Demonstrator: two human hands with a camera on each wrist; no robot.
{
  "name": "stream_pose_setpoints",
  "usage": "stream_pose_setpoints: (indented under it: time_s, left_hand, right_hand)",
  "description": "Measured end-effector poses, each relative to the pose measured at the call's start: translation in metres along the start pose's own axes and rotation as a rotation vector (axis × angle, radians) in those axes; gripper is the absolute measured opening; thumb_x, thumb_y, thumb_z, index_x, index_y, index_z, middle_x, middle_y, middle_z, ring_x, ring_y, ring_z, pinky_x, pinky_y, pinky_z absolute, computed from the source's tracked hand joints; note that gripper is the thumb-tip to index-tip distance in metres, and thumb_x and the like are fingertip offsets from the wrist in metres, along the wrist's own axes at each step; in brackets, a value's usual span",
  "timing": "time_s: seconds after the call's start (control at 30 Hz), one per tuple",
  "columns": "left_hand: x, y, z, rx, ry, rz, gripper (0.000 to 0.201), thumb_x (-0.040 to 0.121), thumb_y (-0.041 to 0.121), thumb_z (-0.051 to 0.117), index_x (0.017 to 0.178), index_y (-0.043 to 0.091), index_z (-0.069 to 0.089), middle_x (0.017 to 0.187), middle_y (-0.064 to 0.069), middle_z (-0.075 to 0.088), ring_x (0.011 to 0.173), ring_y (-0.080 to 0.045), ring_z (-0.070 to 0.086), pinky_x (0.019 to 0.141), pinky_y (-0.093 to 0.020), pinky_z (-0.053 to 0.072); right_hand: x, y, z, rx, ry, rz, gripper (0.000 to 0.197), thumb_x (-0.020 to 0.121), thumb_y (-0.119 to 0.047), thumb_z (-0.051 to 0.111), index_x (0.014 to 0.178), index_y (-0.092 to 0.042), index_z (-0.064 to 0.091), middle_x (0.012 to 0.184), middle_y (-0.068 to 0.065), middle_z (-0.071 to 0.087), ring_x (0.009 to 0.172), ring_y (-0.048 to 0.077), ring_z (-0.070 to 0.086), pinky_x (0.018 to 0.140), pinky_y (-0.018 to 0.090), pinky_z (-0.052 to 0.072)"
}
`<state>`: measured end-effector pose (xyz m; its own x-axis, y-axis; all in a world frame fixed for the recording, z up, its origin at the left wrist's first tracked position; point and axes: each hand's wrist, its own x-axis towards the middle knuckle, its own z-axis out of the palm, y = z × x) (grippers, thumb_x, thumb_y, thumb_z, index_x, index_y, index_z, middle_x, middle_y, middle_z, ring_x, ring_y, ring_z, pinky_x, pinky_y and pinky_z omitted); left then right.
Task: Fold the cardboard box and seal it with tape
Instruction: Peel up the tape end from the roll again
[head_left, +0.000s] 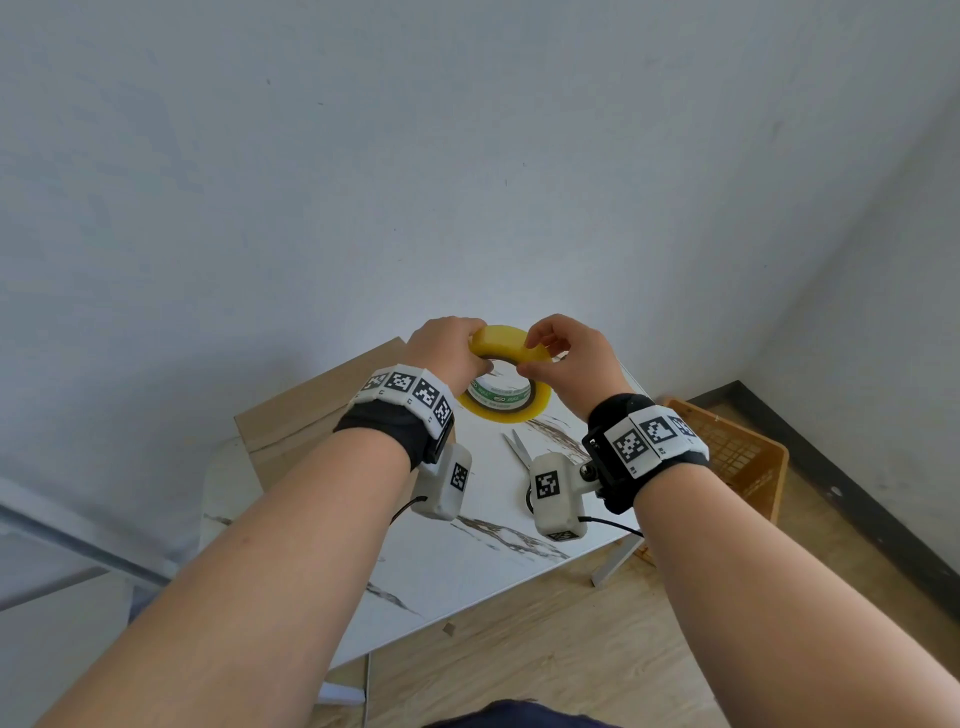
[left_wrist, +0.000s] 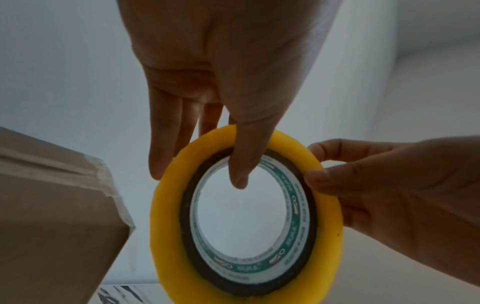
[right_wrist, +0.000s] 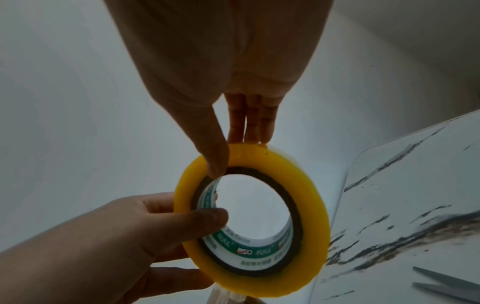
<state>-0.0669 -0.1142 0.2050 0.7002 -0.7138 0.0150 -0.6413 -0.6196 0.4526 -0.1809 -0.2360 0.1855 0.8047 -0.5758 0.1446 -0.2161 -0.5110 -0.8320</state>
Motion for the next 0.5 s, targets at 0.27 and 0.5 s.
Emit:
stream_pose_setpoints:
  time_s: [0.27,0.5]
  left_hand:
    - [-0.0013,0.0003,0.0002,0.002,0.02,-0.032,0.017,0.073,0.026,0.074,0.085,0.017,0.066,0.081,-0.001,0.065,0.081,-0.024,0.06,0.066,-0.028,0.043]
    - [-0.001,0.0049,-0.0062,0.054,0.012,-0.024,0.03,0.072,0.026,0.076,0.099,0.018,0.068,0.095,-0.003,0.069,0.09,-0.025,0.062,0.076,-0.031,0.049]
  right_hand:
    - [-0.0049,0.0004,0.0012,0.04,-0.002,0.023,0.017,0.073,-0.009,0.076,0.071,-0.019,0.062,0.082,-0.004,0.056,0.068,0.008,0.047,0.063,0.023,0.037]
    - [-0.0054,-0.0003,0.0038,0.069,-0.004,0.041,0.026,0.075,-0.006,0.071,0.091,-0.021,0.056,0.101,0.004,0.058,0.085,0.016,0.053,0.064,0.02,0.039]
